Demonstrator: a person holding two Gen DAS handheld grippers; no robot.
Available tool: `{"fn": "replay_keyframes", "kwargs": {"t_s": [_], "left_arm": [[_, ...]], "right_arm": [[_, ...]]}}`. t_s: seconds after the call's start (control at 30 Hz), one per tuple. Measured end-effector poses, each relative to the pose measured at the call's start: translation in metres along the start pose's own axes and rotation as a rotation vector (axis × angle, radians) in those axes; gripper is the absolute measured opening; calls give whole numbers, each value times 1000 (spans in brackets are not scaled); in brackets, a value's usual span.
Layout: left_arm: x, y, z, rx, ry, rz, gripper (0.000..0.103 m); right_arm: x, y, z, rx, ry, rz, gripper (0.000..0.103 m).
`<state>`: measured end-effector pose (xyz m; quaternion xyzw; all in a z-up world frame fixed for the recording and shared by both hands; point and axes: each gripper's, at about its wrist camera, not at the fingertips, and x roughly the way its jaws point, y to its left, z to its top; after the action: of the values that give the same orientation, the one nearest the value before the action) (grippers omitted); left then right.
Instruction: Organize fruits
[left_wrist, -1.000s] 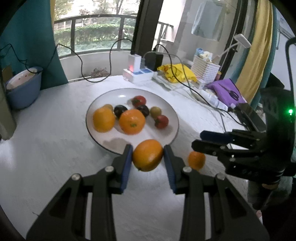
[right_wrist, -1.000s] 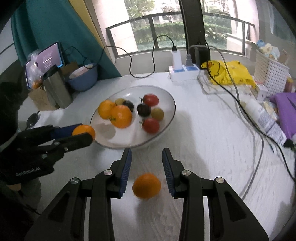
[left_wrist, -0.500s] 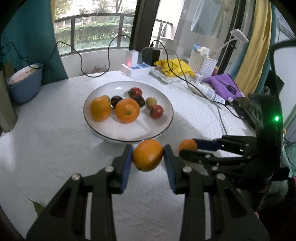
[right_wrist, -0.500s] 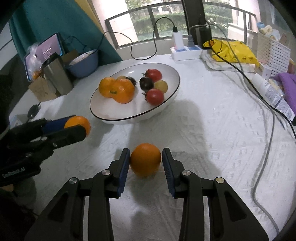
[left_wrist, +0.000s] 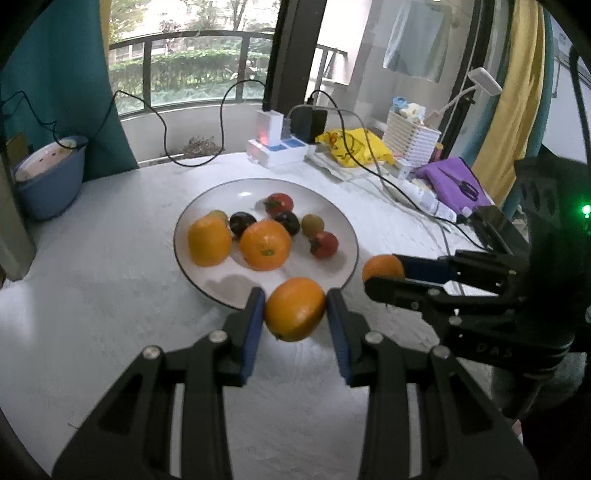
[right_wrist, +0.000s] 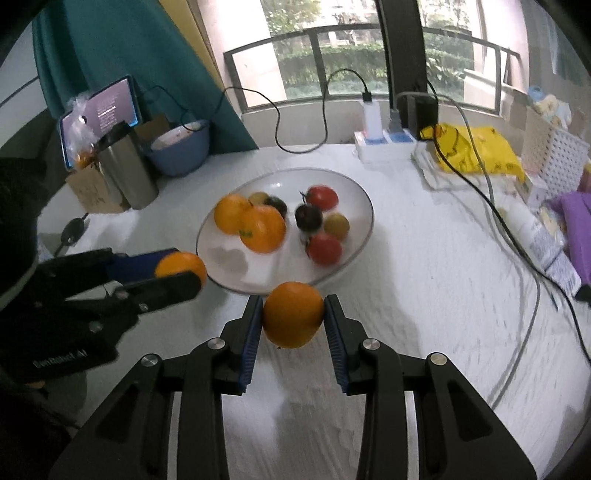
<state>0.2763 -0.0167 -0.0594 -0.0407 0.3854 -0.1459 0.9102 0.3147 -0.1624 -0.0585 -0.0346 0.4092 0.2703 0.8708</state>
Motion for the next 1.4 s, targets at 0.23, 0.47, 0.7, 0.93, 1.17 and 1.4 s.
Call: {"fn": "replay_keyframes", "kwargs": {"t_s": [0.23, 0.47, 0.7, 0.93, 1.17, 1.4], "left_arm": [[12, 13, 9, -19, 6, 5, 35], [28, 26, 13, -41, 30, 1, 35], [39, 36, 13, -68, 52, -9, 35], [37, 38, 14, -89, 54, -26, 36], [21, 33, 14, -85, 30, -12, 43], [-4, 27, 12, -83, -11, 3, 43]], "right_arm": [[17, 2, 16, -12, 5, 15, 36], [37, 2, 24, -12, 26, 27, 36], [52, 2, 27, -14, 51, 25, 36], [53, 0, 28, -8, 58, -8, 36], [39, 5, 26, -9, 45, -23, 45], [18, 16, 23, -22, 23, -31, 48]]}}
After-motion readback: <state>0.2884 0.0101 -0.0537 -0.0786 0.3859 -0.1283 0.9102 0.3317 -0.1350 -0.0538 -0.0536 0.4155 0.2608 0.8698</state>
